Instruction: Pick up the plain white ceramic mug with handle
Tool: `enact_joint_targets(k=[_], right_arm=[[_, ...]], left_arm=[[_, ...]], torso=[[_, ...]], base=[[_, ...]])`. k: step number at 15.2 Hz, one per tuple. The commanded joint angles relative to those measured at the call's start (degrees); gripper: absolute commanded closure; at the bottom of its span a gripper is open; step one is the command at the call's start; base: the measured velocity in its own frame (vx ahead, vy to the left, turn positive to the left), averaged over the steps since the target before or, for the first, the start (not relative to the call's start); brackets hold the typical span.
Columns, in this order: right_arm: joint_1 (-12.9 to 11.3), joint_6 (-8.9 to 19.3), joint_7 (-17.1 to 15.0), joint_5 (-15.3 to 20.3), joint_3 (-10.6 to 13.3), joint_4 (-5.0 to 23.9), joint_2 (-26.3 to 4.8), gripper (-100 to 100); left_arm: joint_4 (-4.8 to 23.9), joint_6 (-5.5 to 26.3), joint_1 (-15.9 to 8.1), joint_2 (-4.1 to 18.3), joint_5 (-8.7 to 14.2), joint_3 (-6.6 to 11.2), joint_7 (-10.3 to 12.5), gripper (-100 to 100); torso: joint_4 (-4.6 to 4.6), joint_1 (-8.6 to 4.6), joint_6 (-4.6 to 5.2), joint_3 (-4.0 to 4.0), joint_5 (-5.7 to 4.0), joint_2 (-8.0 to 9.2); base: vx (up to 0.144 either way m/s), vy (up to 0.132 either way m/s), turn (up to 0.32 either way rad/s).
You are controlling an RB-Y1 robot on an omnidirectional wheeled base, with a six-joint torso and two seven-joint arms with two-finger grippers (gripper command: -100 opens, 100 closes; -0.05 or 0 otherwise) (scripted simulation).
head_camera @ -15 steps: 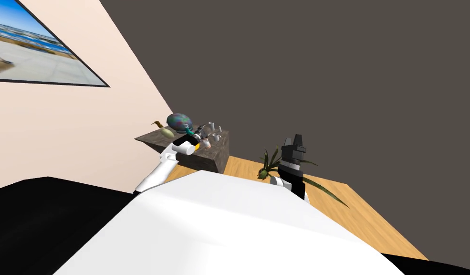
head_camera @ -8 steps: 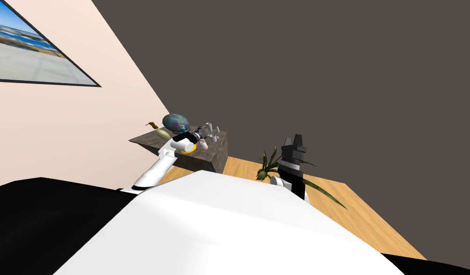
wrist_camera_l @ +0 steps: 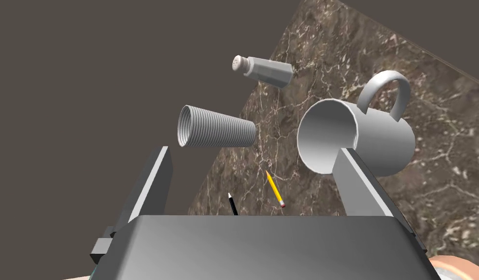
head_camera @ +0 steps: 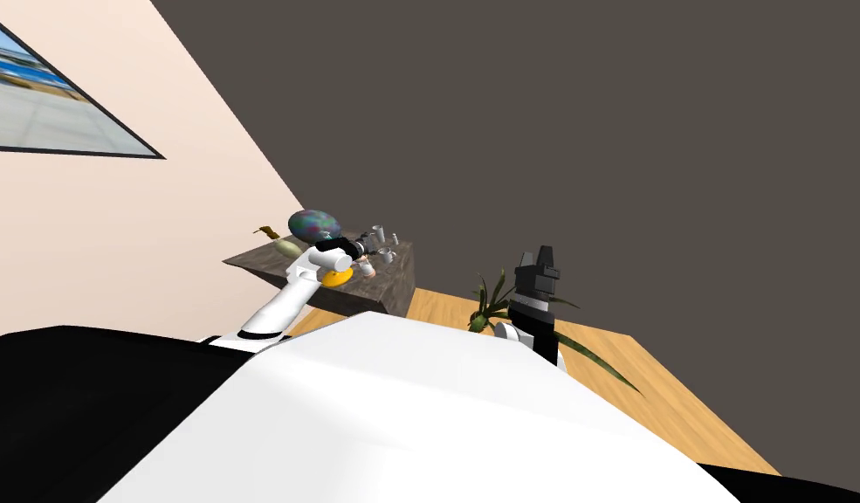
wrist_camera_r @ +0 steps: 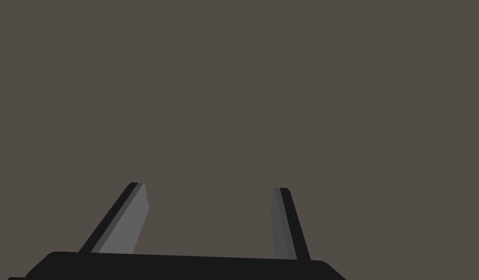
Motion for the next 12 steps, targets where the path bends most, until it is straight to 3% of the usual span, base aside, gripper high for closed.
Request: enact_joint_targets(k=[1,2,5,6,9,10,12], right_arm=[[0.0,0.0,0.0,0.0,0.0,0.0,0.0,0],[0.0,0.0,0.0,0.0,0.0,0.0,0.0,0],[0.0,0.0,0.0,0.0,0.0,0.0,0.0,0],[0.0,0.0,0.0,0.0,0.0,0.0,0.0,0],[0.0,0.0,0.0,0.0,0.0,0.0,0.0,0],[0.0,0.0,0.0,0.0,0.0,0.0,0.0,0],[0.0,0.0,0.0,0.0,0.0,0.0,0.0,0]], left_arm=[[0.26,2.0,-0.18,0.29,0.34,0.03,0.23,-100],[1.4,3.84,-1.38,1.84,2.05,0.23,1.93,-100],[1.4,6.55,-1.38,1.84,2.05,0.23,1.93,-100],[2.55,8.28,-2.51,3.32,3.74,0.39,3.61,-100],[2.55,11.07,-2.51,3.32,3.74,0.39,3.61,-100],[3.71,12.89,-3.58,4.7,5.4,0.5,5.28,-100],[3.71,15.18,-3.58,4.7,5.4,0.5,5.28,-100]], torso=[[0.0,0.0,0.0,0.0,0.0,0.0],[0.01,0.02,-0.01,0.03,0.01,0.06],[-0.01,0.04,-0.01,-0.02,0.01,-0.03],[0.0,0.05,-0.01,0.02,0.01,0.04],[-0.01,0.08,-0.01,-0.01,0.02,-0.02],[0.01,0.07,-0.01,0.02,0.02,0.05],[0.0,0.09,0.0,-0.02,0.02,-0.05]], base=[[0.042,-0.009,0.002],[0.073,-0.01,-0.024],[0.072,-0.008,-0.017],[0.064,-0.001,-0.023],[0.069,-0.001,-0.016],[0.068,-0.001,-0.02],[0.09,0.004,-0.025]])
